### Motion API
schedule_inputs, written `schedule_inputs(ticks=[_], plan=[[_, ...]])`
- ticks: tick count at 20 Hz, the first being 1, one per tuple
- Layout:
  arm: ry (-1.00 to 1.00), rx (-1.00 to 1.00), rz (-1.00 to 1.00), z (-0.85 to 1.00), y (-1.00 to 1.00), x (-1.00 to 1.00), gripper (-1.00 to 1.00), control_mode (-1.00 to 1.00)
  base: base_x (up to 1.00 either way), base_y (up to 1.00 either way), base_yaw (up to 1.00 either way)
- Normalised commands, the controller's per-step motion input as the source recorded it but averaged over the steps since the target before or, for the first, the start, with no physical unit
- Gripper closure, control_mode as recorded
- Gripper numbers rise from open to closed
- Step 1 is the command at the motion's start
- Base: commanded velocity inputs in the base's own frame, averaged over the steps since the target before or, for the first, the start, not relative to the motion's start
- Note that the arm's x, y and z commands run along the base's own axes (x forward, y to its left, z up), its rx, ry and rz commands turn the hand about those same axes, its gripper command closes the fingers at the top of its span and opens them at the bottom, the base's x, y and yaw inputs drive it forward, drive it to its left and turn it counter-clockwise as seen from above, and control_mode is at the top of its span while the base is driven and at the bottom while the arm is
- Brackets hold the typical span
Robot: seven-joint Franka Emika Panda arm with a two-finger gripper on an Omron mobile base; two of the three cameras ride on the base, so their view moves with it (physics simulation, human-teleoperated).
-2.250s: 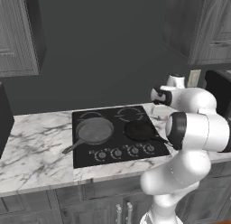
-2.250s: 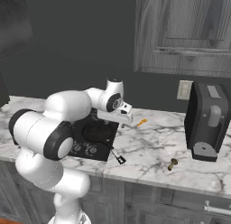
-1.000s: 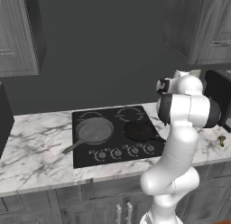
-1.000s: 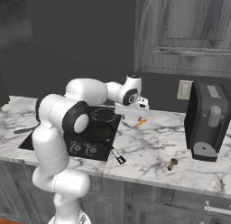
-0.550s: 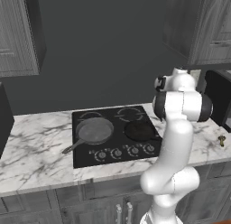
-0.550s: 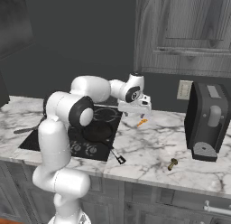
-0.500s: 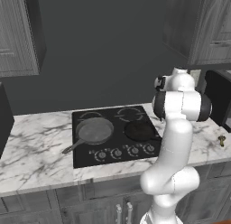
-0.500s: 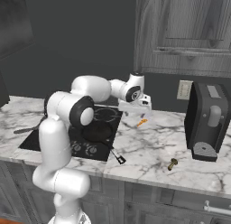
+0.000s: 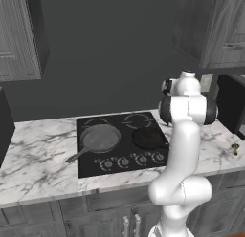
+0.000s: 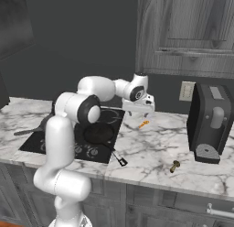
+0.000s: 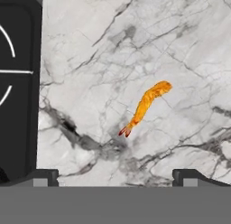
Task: Place both pans onto different burners. Then place the mushroom and the shrimp on different pans.
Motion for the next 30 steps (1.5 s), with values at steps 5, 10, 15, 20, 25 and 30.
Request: schedule_inputs(ticks=[5, 10, 15, 20, 25, 30], plan=[[0.00, 0.00, -0.04, -0.35, -0.06, 0.14, -1.00, -1.00, 0.00, 0.00, 0.00], [0.00, 0.00, -0.04, -0.27, -0.15, 0.13, -1.00, -1.00, 0.00, 0.00, 0.00], [0.00, 0.00, -0.04, -0.16, -0.13, 0.21, -1.00, -1.00, 0.00, 0.00, 0.00], [0.00, 0.00, -0.04, -0.12, -0.07, 0.30, -1.00, -1.00, 0.00, 0.00, 0.00], [0.00, 0.00, -0.03, -0.12, -0.09, 0.28, -1.00, -1.00, 0.00, 0.00, 0.00], [0.00, 0.00, 0.00, -0.13, -0.14, 0.06, -1.00, -1.00, 0.00, 0.00, 0.00]])
